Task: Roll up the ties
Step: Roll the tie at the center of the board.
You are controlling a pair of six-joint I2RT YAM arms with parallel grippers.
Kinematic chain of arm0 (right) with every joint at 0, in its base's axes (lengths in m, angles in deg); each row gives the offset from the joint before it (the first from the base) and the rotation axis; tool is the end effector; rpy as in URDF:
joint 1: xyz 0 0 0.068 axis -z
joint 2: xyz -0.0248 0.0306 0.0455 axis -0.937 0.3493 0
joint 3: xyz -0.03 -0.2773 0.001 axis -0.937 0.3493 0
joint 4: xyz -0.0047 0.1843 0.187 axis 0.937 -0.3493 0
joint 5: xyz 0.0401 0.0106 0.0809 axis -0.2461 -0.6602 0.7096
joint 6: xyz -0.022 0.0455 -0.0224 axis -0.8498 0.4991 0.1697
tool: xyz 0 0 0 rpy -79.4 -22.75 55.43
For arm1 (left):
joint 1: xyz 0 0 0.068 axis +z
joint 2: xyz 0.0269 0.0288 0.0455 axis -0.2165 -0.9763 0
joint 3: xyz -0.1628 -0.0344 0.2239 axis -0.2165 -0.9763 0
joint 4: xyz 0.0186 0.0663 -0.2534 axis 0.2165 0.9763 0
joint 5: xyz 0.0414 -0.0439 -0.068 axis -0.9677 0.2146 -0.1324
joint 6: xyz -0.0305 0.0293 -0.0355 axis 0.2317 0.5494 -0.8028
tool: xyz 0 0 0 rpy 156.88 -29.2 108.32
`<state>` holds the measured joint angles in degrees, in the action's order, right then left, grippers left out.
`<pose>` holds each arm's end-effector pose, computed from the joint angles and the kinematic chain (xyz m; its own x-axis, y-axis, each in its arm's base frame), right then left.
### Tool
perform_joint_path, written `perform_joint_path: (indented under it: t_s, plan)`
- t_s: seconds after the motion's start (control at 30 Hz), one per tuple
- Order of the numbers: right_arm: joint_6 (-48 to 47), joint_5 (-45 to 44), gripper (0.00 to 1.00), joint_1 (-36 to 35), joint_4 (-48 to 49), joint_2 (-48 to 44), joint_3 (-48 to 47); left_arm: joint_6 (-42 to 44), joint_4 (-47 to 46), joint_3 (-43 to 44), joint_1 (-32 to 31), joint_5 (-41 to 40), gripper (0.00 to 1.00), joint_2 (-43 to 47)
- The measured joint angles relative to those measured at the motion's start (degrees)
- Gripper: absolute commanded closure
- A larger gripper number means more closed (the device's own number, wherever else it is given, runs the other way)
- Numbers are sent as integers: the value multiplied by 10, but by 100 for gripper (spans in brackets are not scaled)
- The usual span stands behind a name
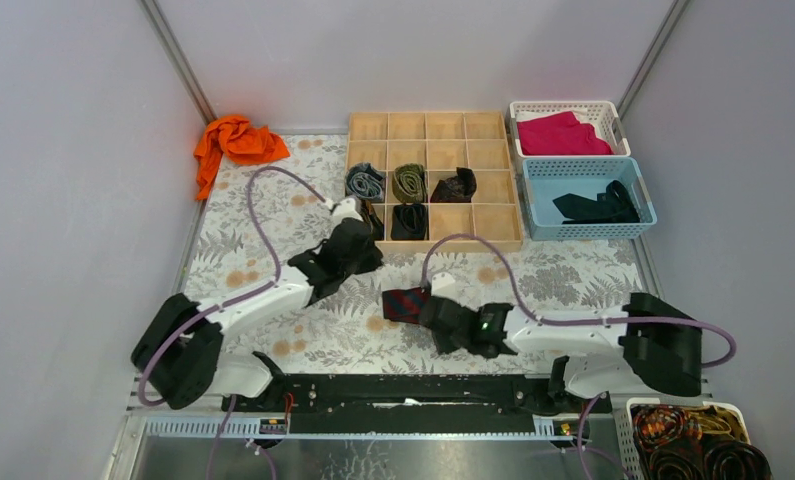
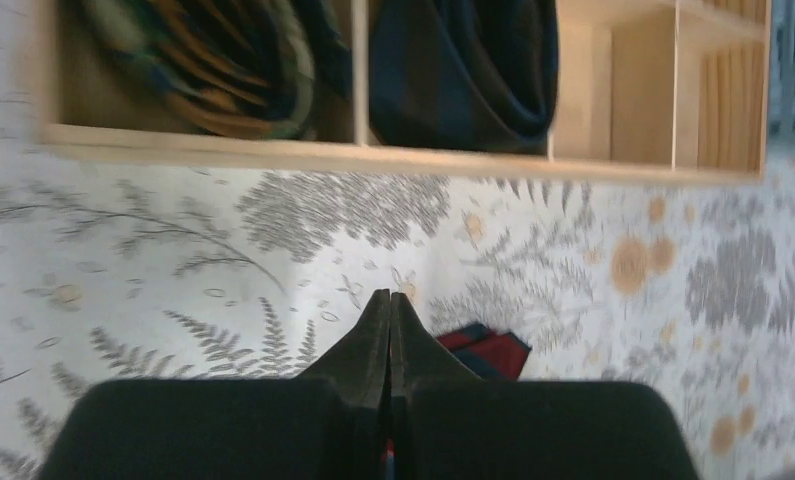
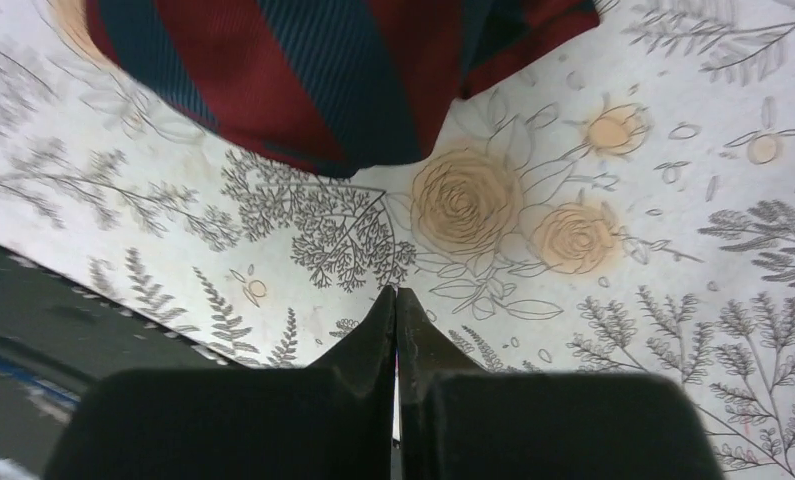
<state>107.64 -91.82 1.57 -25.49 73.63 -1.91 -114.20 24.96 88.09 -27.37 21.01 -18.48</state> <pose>0.1005 0.2217 0.1821 -0.7491 -0.2551 -0.6114 -0.4652 0.8597 0.2112 0.2160 -0.1679 0.2216 -0.6595 -0.3618 -0.6589 -0.0212 0.8852 -0.4648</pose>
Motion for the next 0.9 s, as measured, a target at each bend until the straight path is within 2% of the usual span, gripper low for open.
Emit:
perform_joint_path:
  t_s: [0.17, 0.4, 0.63, 0.9]
  plan:
    - [6, -69, 100, -73, -12, 93, -33, 64, -41, 14, 2, 104, 100, -70]
    - [7, -127, 100, -95, 8, 142, -64, 117, -115, 16, 2, 223, 100, -156]
    - [-2, -183, 100, -97, 21, 184, -93, 144, -147, 50, 2, 254, 100, -259]
    - [-22, -247, 100, -96, 3, 256, -161, 151, -154, 69, 2, 256, 100, -280]
